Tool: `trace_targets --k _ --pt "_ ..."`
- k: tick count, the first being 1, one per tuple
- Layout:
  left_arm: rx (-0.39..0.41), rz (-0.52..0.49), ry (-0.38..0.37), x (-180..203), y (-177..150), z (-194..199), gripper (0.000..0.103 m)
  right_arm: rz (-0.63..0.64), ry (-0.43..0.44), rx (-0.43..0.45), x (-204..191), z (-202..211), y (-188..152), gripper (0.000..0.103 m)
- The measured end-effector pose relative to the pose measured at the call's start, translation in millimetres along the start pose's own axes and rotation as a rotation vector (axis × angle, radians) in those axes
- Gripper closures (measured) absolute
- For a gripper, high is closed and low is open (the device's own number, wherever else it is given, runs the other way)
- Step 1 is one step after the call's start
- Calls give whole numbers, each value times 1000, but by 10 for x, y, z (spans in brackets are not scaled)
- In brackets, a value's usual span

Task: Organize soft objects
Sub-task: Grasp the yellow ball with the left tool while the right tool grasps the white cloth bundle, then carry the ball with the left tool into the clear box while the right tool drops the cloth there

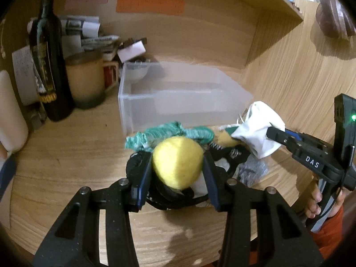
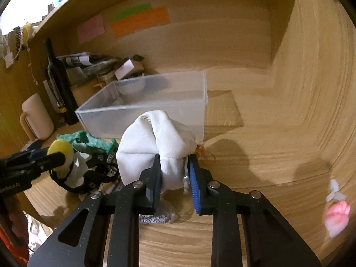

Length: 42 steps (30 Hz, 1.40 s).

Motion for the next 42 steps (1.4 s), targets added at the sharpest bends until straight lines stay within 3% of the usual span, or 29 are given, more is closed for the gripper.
trace_targets --k 15,22,30,42 --pt "163 5 28 17 656 127 59 77 5 157 -125 247 490 84" --pt "183 -11 69 -26 993 -24 59 121 4 227 -171 239 827 84" --pt "107 -9 92 -109 1238 -407 59 170 -5 221 -163 9 1135 84" --pt "-90 -45 111 -191 1312 -1082 59 210 -53 28 -101 -825 1181 84"
Point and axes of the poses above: each gripper's, at about its wrist camera, not at the fingertips, and z roughly against the way its jaws point, x to its right, y to its top, the point moved 5 cm from there along -z, roughly the way its jaws point, and after that the axes turned 8 degrees about y, right-handed, at the moved point
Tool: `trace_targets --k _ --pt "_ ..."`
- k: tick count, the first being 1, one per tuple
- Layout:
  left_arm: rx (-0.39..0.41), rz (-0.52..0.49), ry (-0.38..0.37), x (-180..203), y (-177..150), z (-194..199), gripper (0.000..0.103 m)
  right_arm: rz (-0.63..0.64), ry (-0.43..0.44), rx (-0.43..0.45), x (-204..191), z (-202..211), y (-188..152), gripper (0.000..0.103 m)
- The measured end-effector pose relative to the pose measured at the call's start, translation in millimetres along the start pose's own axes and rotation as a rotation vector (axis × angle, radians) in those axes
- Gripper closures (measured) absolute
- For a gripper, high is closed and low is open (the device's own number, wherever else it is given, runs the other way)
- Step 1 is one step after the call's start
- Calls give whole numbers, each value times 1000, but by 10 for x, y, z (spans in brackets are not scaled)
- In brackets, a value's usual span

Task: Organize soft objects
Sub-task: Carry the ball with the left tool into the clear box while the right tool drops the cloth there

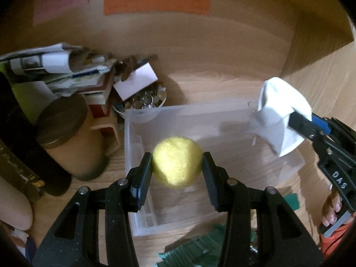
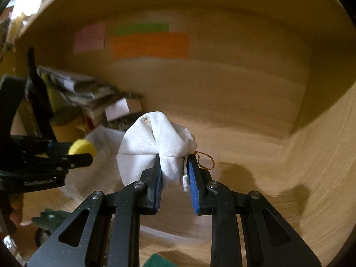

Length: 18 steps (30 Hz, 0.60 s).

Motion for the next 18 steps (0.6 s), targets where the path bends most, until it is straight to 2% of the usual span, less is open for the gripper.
trace_targets --k 5,9,13,18 --pt "-65 -29 7 32 -21 -198 59 -18 10 -130 63 -389 -134 84" --pt "-84 -64 35 54 -29 -299 59 -7 15 -195 52 -529 -232 84" --pt "-91 -85 40 97 -45 -297 59 2 26 -227 44 -578 -275 83" --pt "-93 -102 40 125 -25 -291 51 22 40 -254 -24 -593 -308 80"
Point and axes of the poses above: each gripper's, at about its wrist camera, not at the fingertips, and z roughly against the way its jaws point, x to its right, y to its top, the point moved 5 cm from there along -z, roughly the way its jaws point, and after that the axes turned 8 degrees about y, right-handed, at the moved point
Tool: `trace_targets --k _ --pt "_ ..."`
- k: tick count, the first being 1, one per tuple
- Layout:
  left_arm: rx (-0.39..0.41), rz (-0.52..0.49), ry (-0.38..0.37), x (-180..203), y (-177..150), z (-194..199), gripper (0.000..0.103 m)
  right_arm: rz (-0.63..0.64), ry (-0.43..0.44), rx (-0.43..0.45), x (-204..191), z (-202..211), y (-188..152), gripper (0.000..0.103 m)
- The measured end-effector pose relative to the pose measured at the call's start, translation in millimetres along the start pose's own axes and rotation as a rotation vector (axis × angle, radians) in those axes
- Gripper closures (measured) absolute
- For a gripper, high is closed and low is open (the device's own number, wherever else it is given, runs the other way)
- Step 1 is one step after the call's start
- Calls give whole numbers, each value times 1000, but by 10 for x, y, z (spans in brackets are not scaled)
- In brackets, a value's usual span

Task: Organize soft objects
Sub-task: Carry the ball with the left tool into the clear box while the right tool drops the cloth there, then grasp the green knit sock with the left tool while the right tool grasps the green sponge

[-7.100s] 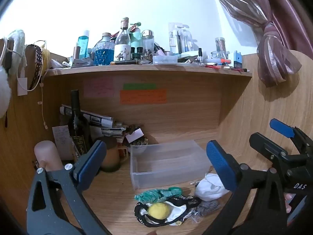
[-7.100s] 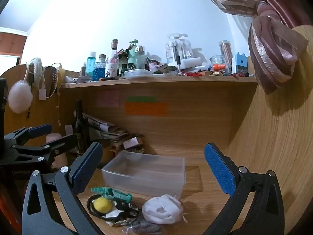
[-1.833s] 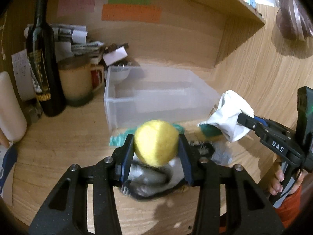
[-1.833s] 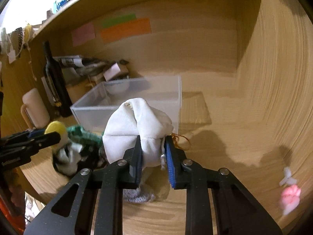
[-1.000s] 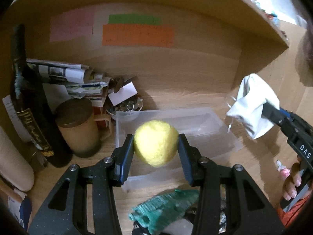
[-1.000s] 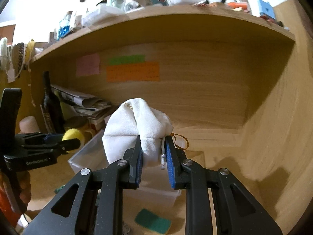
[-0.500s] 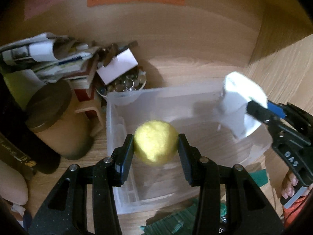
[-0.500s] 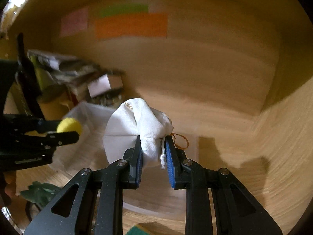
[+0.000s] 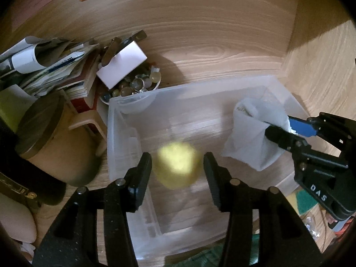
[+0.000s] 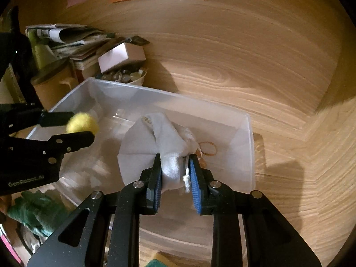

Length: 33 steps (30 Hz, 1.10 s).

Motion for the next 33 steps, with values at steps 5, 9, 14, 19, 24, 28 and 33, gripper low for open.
trace_targets --k 5,9,14,19,24,28,33 --pt "17 14 -10 -7 25 51 38 21 5 10 -54 113 -28 72" --pt "41 21 -20 -36 29 196 36 32 11 52 -86 296 -3 59" --pt "127 33 -20 -69 16 552 24 38 20 138 -140 654 33 46" --pt "201 32 -18 -105 -58 888 18 40 17 219 -176 999 -6 34" --pt "234 57 -50 -131 -215 1081 12 38 20 250 -197 1190 -151 30" --pt "213 56 -66 -121 -383 1085 11 20 13 233 -181 1216 -362 27" --pt "151 40 -77 -68 -669 961 11 -8 5 149 -126 1064 -651 27"
Point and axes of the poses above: each gripper's, at about its wrist camera, not at the fingertips, and z roughly against the way its jaws point, x to its right, y to its top, the point moved 5 cm from there along -z, roughly the way its jaws point, and after that the axes turned 8 degrees about y, right-handed, at the moved point
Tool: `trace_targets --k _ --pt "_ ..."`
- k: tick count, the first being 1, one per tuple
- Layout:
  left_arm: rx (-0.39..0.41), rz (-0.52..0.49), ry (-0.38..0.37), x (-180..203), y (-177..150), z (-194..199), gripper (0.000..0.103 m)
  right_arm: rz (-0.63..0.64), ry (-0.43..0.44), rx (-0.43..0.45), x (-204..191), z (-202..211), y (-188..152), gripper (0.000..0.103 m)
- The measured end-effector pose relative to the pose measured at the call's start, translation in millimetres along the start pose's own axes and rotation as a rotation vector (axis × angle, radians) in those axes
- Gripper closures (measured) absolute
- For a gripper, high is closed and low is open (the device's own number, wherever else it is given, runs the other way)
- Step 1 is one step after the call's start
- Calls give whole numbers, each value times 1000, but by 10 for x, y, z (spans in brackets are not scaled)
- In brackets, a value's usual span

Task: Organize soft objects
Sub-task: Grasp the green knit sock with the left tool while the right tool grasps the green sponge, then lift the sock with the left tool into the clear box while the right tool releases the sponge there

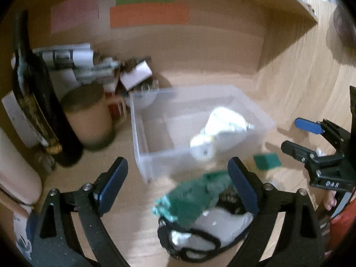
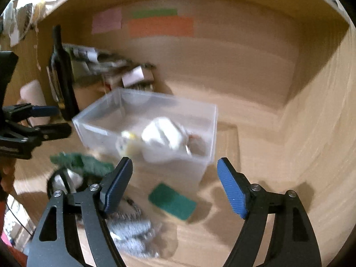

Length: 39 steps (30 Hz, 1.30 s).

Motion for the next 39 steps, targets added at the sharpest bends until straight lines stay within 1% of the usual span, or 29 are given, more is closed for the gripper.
trace_targets --k 4,8,11,12,13,14,15,17,18,20,24,26,29,34,39 --pt "-69 -15 -26 78 -243 -175 11 -23 0 -87 59 -184 -225 27" --pt "-129 -13 -56 149 -414 -374 11 -47 15 -147 73 -342 -367 27" --pt "-135 14 -42 138 -463 -483 12 -62 22 -176 84 -442 -410 28" --pt "-135 20 -42 128 -472 -512 14 -65 22 -183 79 -457 -433 28" --pt "-140 26 -46 120 -483 -534 21 -68 30 -193 76 -487 -442 28" --pt "-146 31 -51 109 -487 -554 26 -71 35 -202 72 -517 -451 34" --pt "-149 23 -79 108 -497 -552 28 -71 40 -213 66 -545 -460 40" --pt "-144 37 -84 79 -502 -557 35 -69 45 -228 50 -585 -480 46" --pt "-142 40 -88 59 -510 -572 37 -68 44 -227 49 -585 -489 47" --pt "-135 42 -87 46 -513 -548 48 -67 42 -216 38 -571 -494 50" --pt "-121 43 -85 12 -513 -492 61 -64 37 -187 25 -462 -501 53" --pt "-116 45 -78 2 -504 -452 71 -59 31 -166 26 -369 -495 54" --pt "-83 51 -57 -32 -480 -304 76 -48 23 -124 16 -221 -426 54" --pt "-8 60 -52 -101 -352 -21 76 -18 18 -60 -32 -9 -258 54" --pt "79 80 -59 -156 -165 302 76 16 29 23 -153 215 -4 54"
Point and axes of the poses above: each gripper's, at about its wrist camera, not at the fingertips, and z roughly against the way its jaws point, x to its right, y to its top, the point moved 5 cm from there along -z, roughly the way its jaws point, and after that the axes turned 8 degrees about y, right-handed, at the moved point
